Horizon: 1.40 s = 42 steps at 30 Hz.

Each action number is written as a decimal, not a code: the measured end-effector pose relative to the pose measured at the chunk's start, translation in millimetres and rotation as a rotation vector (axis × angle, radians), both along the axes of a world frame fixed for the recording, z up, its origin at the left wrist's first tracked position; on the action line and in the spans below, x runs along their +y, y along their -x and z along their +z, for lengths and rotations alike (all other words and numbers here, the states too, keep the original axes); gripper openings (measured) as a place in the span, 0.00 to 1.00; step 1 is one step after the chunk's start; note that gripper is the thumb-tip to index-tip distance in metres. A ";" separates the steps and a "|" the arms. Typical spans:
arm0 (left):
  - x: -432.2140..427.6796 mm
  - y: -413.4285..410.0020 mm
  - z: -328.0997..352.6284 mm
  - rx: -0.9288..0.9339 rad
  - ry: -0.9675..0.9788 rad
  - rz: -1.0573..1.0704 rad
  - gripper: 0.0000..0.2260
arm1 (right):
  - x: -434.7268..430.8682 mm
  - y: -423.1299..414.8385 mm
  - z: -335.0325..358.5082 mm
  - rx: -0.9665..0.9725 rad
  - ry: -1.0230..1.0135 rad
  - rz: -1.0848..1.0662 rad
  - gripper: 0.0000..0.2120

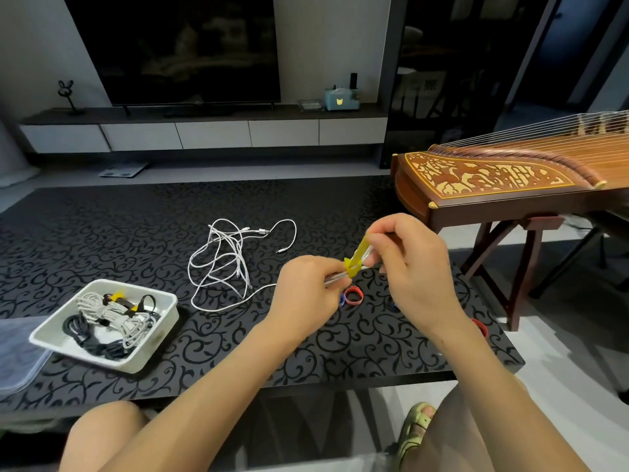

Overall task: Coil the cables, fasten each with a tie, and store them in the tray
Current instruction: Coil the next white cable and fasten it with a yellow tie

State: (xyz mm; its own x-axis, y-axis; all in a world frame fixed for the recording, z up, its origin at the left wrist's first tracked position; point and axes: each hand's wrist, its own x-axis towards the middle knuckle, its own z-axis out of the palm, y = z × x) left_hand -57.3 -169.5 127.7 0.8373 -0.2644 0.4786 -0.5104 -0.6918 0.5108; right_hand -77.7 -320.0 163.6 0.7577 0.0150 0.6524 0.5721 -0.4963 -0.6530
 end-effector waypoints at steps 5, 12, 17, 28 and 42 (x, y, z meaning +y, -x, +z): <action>2.7 -0.7 9.5 0.285 0.315 -0.036 0.10 | 1.9 10.5 -12.0 0.214 -0.610 0.319 0.06; -0.3 2.1 14.8 0.360 0.360 -0.125 0.07 | 0.4 13.3 -13.5 0.222 -0.715 0.427 0.06; -4.3 2.8 13.3 0.412 0.400 -0.188 0.10 | -1.4 16.3 -13.0 0.226 -0.695 0.405 0.07; -21.9 0.5 4.2 0.209 0.319 0.100 0.11 | 4.2 37.5 -24.8 0.109 -0.410 0.244 0.06; -19.9 5.0 2.8 0.018 0.149 0.001 0.06 | 6.7 6.0 -16.9 0.655 -0.331 0.103 0.13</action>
State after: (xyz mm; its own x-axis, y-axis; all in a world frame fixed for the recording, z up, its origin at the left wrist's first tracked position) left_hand -62.3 -189.5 130.5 0.8463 -0.1907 0.4975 -0.4998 -0.6076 0.6172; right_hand -83.8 -313.2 146.7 0.9987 -0.0120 0.0494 0.0465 -0.1786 -0.9828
